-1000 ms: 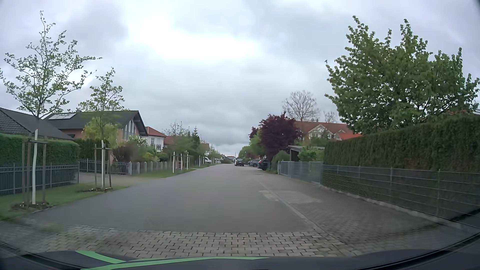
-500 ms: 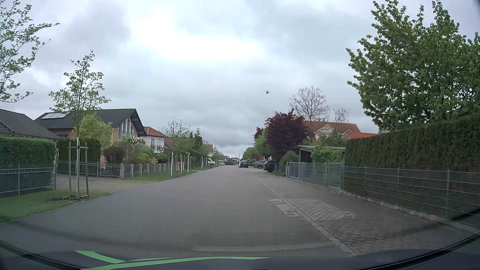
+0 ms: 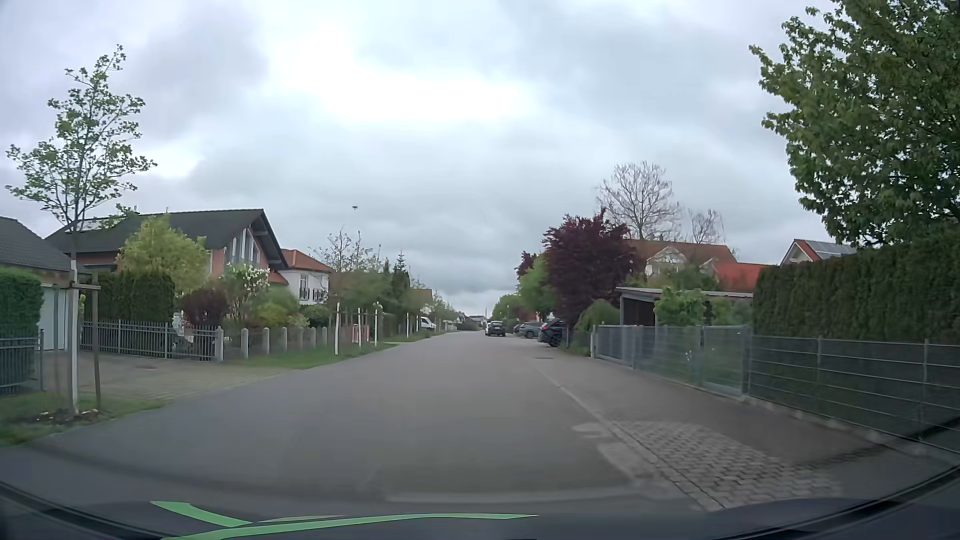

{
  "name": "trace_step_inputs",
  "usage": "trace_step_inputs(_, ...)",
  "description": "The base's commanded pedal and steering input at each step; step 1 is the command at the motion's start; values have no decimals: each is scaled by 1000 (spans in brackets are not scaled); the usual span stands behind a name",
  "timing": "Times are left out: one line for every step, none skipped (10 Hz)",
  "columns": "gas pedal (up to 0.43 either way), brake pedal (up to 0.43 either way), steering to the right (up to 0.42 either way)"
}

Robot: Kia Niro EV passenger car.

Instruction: Follow the waypoints while adhering to traffic rules and regulations

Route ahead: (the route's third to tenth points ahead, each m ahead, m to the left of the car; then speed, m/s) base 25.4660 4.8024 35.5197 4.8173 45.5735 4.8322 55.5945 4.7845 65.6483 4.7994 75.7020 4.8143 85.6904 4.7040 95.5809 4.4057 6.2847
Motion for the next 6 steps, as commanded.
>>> trace_step_inputs(209, 0, -10)
trace_step_inputs(209, 0, -8)
trace_step_inputs(209, 0, -6)
trace_step_inputs(209, 0, -4)
trace_step_inputs(209, 0, -3)
trace_step_inputs(209, 0, -3)
